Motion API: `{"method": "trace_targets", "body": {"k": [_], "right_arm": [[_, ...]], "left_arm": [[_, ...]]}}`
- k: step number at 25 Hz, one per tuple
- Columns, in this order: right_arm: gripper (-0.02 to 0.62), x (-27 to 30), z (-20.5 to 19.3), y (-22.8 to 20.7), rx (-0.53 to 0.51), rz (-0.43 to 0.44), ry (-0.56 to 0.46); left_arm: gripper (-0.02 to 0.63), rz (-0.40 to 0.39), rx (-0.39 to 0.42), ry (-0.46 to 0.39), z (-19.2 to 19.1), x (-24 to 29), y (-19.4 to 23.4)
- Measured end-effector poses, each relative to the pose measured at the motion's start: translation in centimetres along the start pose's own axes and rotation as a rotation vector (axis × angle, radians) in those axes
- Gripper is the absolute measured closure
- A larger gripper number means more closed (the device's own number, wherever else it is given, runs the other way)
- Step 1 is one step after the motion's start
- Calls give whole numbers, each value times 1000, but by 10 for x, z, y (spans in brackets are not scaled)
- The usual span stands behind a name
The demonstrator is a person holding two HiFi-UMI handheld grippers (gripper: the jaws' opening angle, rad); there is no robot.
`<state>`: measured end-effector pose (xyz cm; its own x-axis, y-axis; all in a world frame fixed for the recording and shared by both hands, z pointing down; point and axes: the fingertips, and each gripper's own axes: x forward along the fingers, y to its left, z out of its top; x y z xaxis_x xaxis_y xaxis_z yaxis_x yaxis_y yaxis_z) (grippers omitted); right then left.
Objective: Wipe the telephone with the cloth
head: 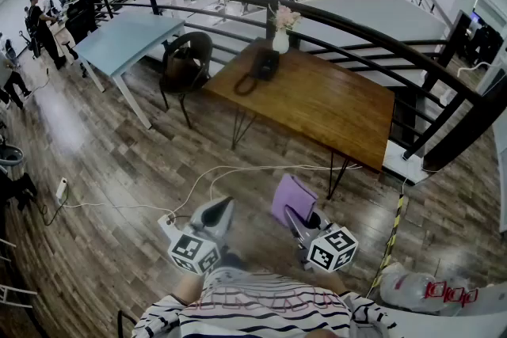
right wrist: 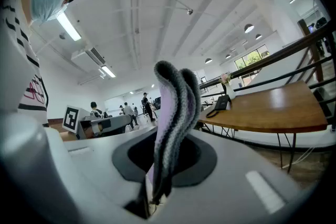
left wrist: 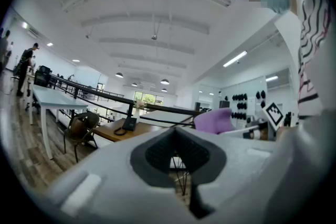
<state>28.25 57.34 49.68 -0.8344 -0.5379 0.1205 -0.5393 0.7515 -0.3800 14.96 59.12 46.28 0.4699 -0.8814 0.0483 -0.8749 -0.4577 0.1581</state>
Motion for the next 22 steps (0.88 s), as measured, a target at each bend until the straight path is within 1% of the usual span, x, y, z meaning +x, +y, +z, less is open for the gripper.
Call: {"method": "trace_targets", "body": {"k": [5, 9, 13, 16, 22], "right_arm": [[546, 16, 1, -7, 29, 21, -3], [546, 45, 7, -15, 31, 23, -5], [546, 88, 19, -25, 44, 11, -8], [546, 126, 34, -34, 58, -1, -11], [546, 206, 59, -48, 53, -27, -24]], "left_arm": [[604, -9, -18, 10, -8, 8, 12], [604, -19, -25, -2, -6, 21, 37], [604, -34, -33, -9, 3, 39, 79], [604, -53, -32, -8, 16, 58, 115], [604, -83, -38, -13, 36, 88, 192]]}}
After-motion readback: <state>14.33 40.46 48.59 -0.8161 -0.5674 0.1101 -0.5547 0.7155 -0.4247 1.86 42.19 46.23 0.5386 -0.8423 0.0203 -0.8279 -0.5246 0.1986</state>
